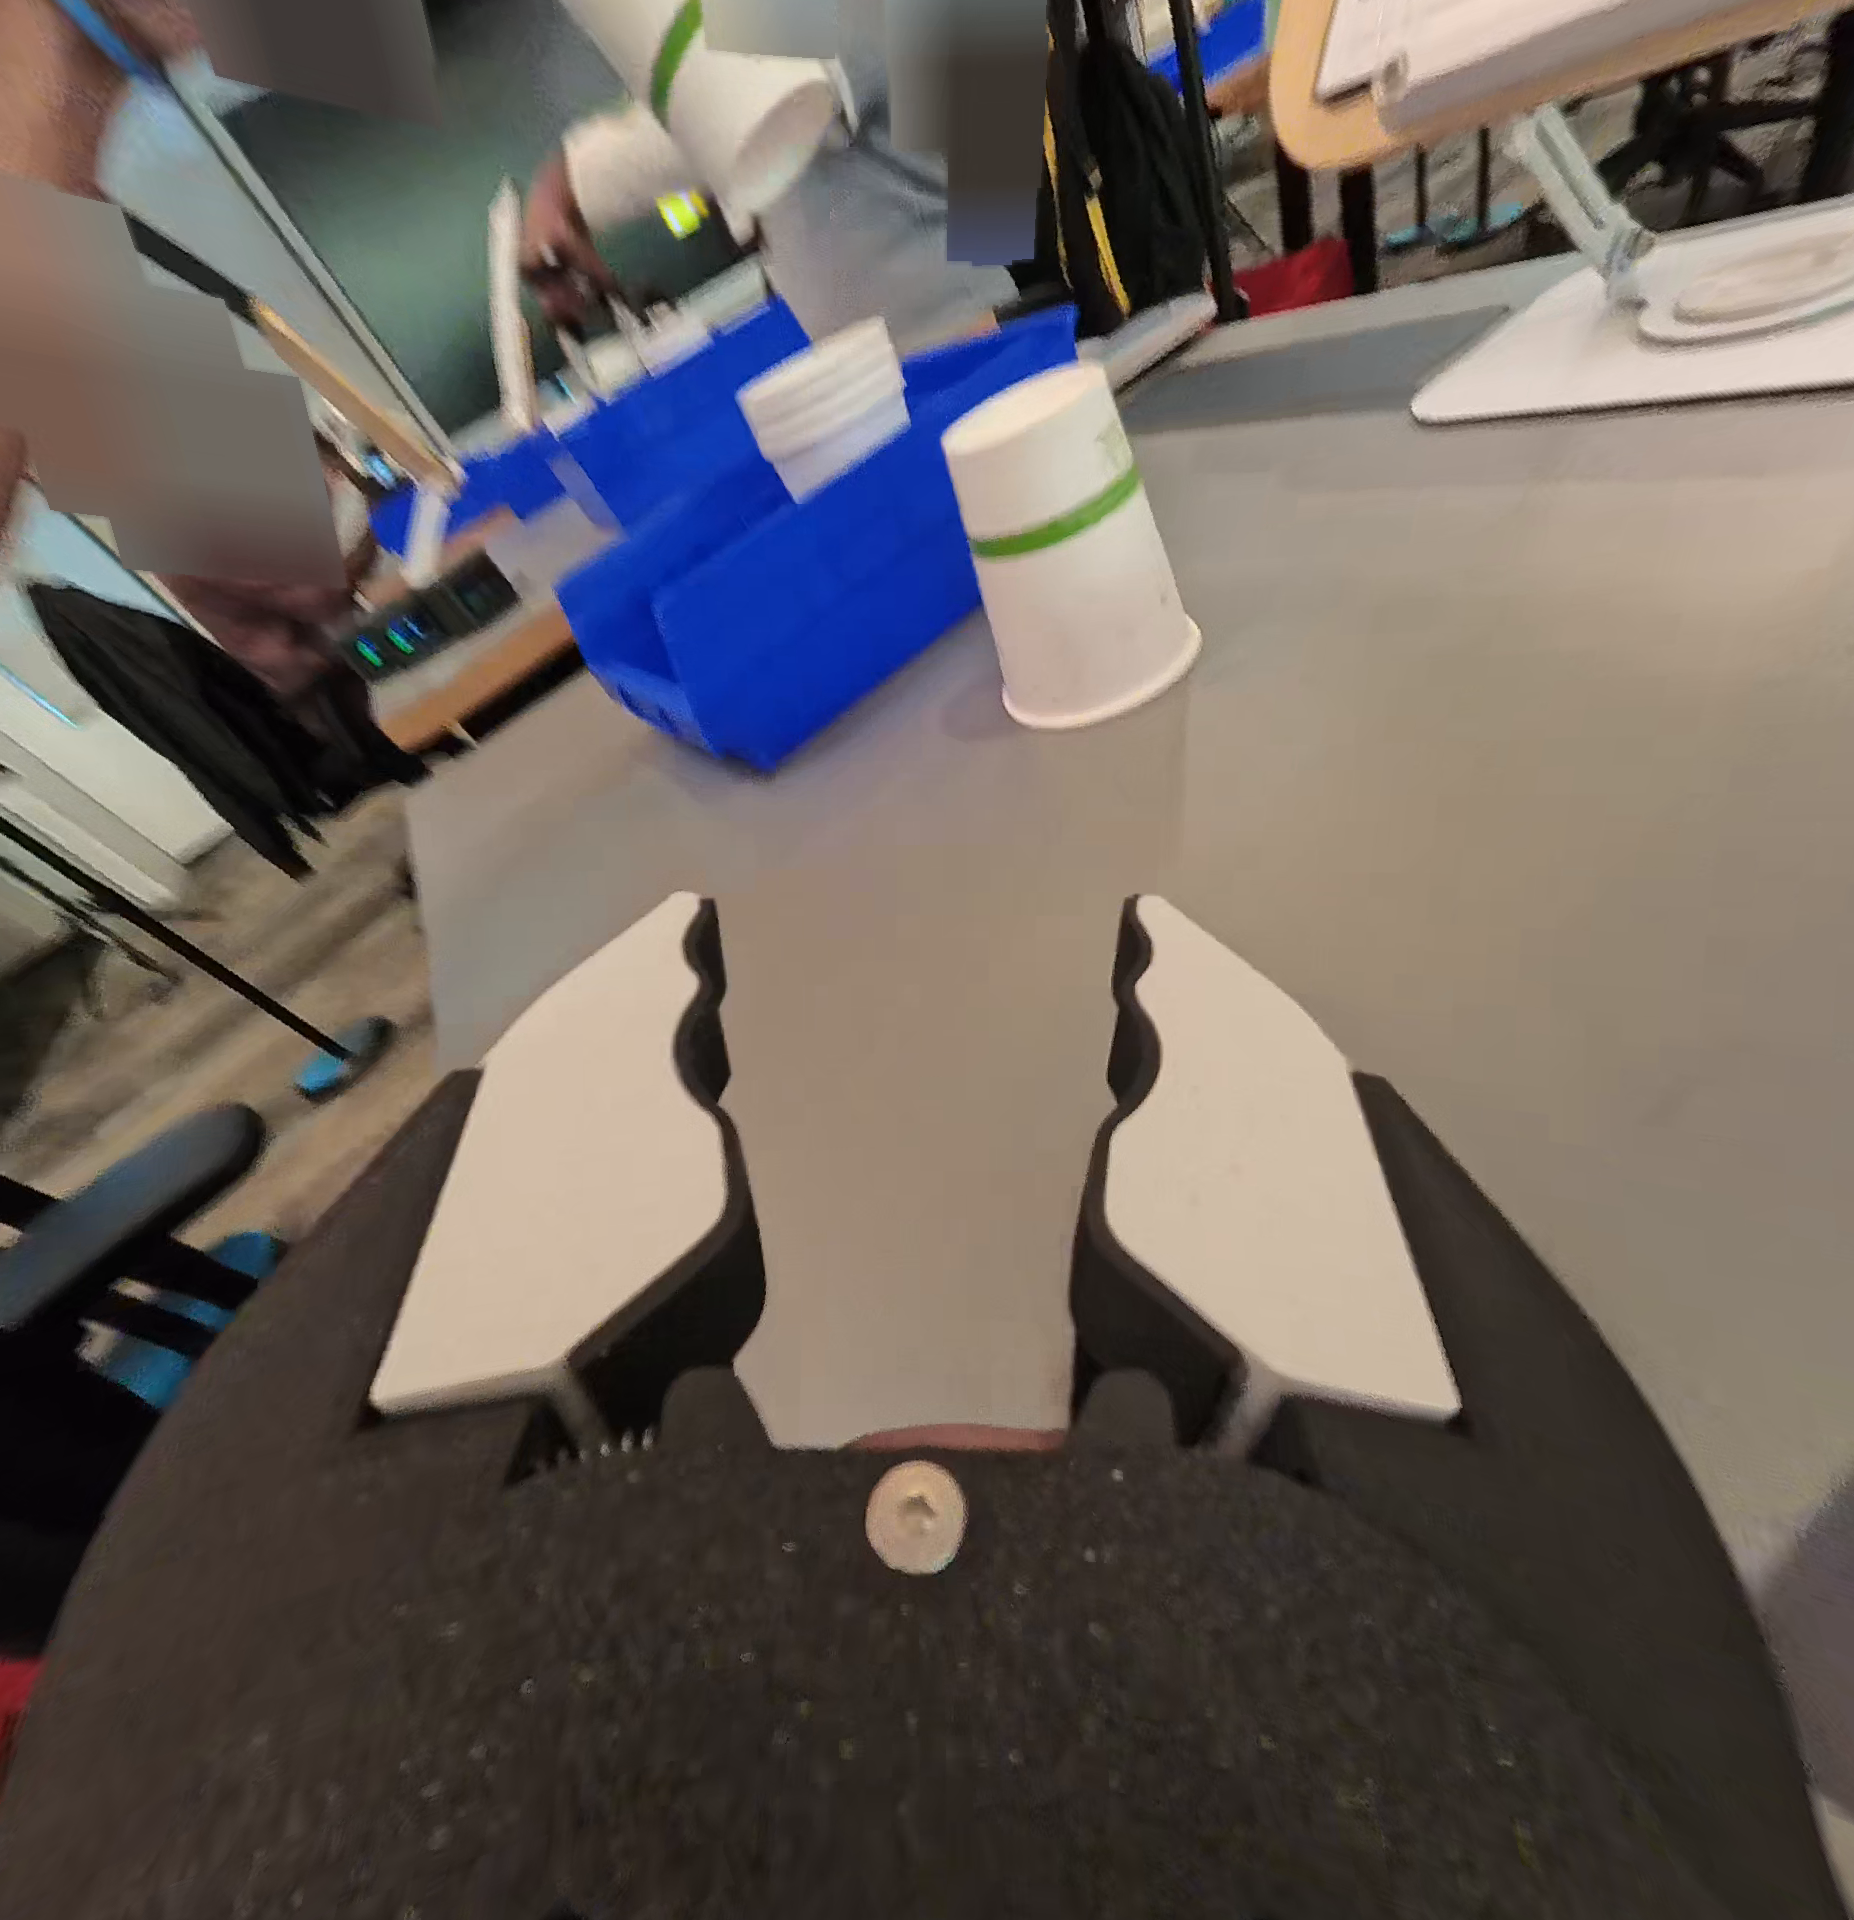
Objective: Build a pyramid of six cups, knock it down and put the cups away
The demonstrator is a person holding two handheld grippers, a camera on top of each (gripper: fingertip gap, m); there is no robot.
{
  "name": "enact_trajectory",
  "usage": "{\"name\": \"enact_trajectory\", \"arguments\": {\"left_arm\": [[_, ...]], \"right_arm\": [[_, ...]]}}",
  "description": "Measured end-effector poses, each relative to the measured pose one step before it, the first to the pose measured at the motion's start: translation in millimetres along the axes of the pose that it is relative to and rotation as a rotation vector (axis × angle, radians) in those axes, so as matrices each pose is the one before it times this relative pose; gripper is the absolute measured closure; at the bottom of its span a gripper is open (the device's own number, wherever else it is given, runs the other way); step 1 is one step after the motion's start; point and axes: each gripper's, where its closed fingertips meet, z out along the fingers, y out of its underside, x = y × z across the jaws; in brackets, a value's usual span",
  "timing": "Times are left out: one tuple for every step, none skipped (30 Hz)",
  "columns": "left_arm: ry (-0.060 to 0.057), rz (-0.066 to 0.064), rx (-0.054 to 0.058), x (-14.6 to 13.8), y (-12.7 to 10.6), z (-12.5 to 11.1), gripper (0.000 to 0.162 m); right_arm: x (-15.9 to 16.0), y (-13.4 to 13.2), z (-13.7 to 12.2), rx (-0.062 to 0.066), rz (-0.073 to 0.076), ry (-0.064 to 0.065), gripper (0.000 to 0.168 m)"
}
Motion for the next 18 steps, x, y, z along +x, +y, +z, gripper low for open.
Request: {"name": "enact_trajectory", "arguments": {"left_arm": [[0.0110, -0.0009, 0.0624, 7.50, -12.86, -6.33, 0.159], [0.0100, -0.0010, 0.0578, 8.42, -12.94, -3.95, 0.159], [0.0158, -0.0007, 0.0564, 10.33, -13.02, -1.66, 0.160], [0.0217, 0.0030, 0.0500, 12.32, -12.04, 0.91, 0.159], [0.0211, 0.0110, 0.0380, 13.08, -10.10, 3.23, 0.159], [0.0184, 0.0098, 0.0316, 12.98, -8.77, 5.12, 0.159], [0.0221, 0.0092, 0.0270, 13.60, -7.95, 6.56, 0.159], [0.0237, 0.0113, 0.0317, 13.86, -8.02, 7.64, 0.160], [0.0291, 0.0084, 0.0309, 14.07, -7.11, 8.64, 0.160], [0.0272, 0.0043, 0.0239, 12.69, -5.35, 9.50, 0.159], [0.0258, -0.0029, 0.0341, 11.55, -5.62, 10.03, 0.159], [0.0472, -0.0077, 0.0326, 13.79, -4.25, 10.93, 0.159], [0.0384, -0.0067, 0.0312, 11.55, -3.21, 11.23, 0.160], [0.0291, -0.0073, 0.0280, 9.37, -1.98, 11.55, 0.160], [0.0365, -0.0065, 0.0120, 9.50, 0.38, 11.73, 0.159], [0.0208, -0.0046, 0.0109, 6.75, 0.69, 11.09, 0.160], [0.0223, -0.0062, 0.0111, 6.39, 1.02, 10.30, 0.160], [0.0212, -0.0064, 0.0072, 5.68, 1.69, 8.90, 0.159]], "right_arm": [[-2.84, -7.16, 6.33, 0.0331, 0.0276, -0.0331, 0.096], [-2.50, -7.31, 7.56, 0.0320, 0.0252, -0.0298, 0.093], [-3.00, -8.69, 8.41, 0.0388, 0.0211, -0.0296, 0.090], [-3.45, -9.74, 9.14, 0.0445, 0.0232, -0.0341, 0.087], [-2.20, -9.69, 9.62, 0.0404, 0.0256, -0.0279, 0.082], [-1.23, -9.27, 9.67, 0.0340, 0.0283, -0.0235, 0.080], [-1.88, -9.23, 9.08, 0.0308, 0.0308, -0.0284, 0.080], [-2.11, -9.15, 8.37, 0.0306, 0.0274, -0.0272, 0.079], [-2.48, -9.23, 7.31, 0.0317, 0.0221, -0.0268, 0.078], [-3.08, -8.58, 6.13, 0.0284, 0.0166, -0.0277, 0.077], [-3.89, -7.35, 5.62, 0.0206, 0.0105, -0.0287, 0.076], [-2.58, -5.57, 5.14, 0.0121, 0.0034, -0.0189, 0.075], [-0.26, -3.42, 4.57, 0.0017, -0.0027, -0.0049, 0.073], [-0.50, -2.87, 3.65, 0.0019, -0.0015, -0.0098, 0.071], [-2.20, -3.44, 2.58, 0.0109, 0.0075, -0.0208, 0.070], [-2.18, -3.82, 1.55, 0.0151, 0.0111, -0.0187, 0.069], [-2.26, -5.35, -0.36, 0.0256, 0.0097, -0.0150, 0.068], [-3.14, -6.67, -1.99, 0.0355, 0.0037, -0.0183, 0.068]]}}
